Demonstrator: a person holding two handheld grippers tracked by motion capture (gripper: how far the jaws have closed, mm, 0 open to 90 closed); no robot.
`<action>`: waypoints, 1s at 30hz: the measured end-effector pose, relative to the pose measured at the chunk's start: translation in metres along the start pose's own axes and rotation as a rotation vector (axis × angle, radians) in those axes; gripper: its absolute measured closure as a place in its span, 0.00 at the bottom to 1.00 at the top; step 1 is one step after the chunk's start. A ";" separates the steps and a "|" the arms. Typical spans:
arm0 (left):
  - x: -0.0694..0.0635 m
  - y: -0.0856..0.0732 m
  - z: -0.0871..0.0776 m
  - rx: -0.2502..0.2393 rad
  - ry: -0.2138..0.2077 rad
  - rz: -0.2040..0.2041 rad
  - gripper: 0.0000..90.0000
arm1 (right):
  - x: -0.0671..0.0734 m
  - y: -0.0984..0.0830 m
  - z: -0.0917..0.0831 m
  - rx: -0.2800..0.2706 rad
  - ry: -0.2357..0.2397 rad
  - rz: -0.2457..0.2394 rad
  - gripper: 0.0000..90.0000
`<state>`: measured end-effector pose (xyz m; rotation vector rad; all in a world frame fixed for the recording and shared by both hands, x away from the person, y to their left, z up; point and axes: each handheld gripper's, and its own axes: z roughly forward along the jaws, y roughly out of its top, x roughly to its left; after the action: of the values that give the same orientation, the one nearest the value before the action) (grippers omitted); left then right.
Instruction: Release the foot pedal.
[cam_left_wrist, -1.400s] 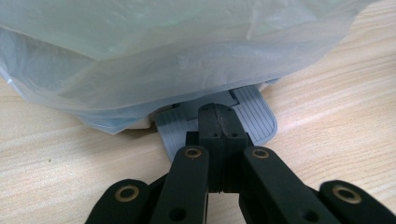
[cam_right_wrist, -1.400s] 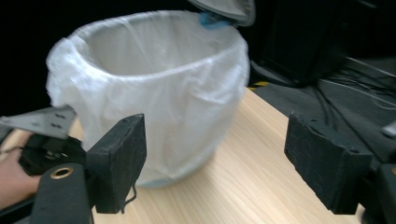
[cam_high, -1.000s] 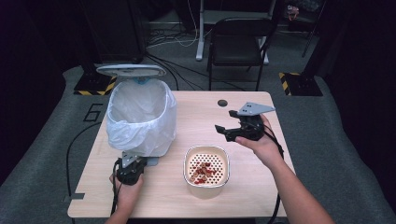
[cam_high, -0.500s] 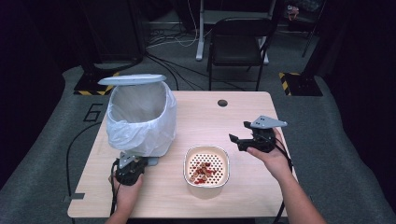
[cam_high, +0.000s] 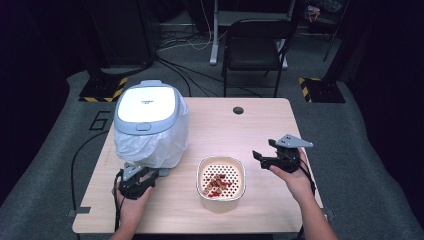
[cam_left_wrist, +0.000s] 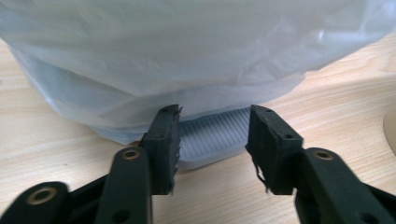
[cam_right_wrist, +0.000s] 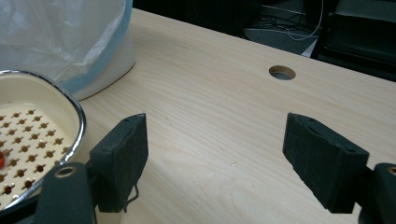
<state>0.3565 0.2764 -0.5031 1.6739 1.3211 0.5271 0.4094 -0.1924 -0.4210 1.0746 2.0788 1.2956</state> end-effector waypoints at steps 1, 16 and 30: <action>0.001 0.002 -0.001 0.009 -0.004 -0.005 0.56 | 0.000 -0.003 -0.001 0.000 -0.010 0.002 0.24; 0.036 0.000 -0.029 0.091 0.048 0.093 0.49 | -0.002 -0.040 -0.003 0.040 -0.057 0.058 0.25; 0.062 -0.013 -0.020 0.138 0.076 0.083 0.49 | -0.010 -0.073 0.011 0.113 -0.112 0.060 0.25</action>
<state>0.3549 0.3413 -0.5164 1.8442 1.3739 0.5639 0.3964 -0.2129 -0.4910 1.2378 2.0705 1.1290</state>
